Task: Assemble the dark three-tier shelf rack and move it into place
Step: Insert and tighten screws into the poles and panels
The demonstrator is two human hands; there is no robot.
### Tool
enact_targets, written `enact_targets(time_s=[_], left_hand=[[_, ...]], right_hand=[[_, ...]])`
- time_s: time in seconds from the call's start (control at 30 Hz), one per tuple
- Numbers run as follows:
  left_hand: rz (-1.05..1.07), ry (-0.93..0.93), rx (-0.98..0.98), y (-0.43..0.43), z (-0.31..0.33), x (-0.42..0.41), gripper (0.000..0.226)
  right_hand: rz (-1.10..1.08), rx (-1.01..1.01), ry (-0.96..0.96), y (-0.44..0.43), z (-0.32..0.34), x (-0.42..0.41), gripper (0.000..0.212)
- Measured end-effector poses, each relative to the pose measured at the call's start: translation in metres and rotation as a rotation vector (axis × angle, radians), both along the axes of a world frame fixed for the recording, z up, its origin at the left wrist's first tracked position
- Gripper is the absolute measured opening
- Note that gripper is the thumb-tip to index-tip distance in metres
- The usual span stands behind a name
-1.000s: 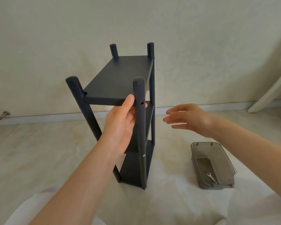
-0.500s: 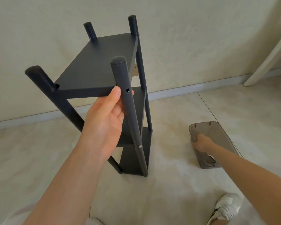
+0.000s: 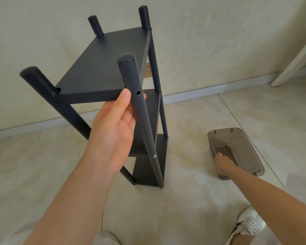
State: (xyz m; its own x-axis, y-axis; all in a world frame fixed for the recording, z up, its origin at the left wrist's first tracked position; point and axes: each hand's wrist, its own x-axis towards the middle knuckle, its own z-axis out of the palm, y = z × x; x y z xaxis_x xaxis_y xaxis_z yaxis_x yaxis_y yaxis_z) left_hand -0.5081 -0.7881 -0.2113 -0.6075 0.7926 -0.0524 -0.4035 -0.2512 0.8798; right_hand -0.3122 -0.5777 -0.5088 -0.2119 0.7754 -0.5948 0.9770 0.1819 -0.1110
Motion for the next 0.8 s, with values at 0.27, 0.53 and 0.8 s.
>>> enact_targets(time_s=[0.27,0.53,0.8], left_hand=[[-0.009,0.002,0.016,-0.001,0.000,0.000,0.045],[0.007,-0.003,0.024,0.000,0.000,0.002,0.047],[0.001,0.001,0.019,-0.002,0.000,0.001,0.046]], right_hand=[[0.191,-0.057,0.116,-0.027,0.007,-0.035,0.039],[0.377,-0.208,0.098,-0.084,-0.007,-0.071,0.056],[0.571,-0.367,0.105,-0.117,-0.022,-0.066,0.069]])
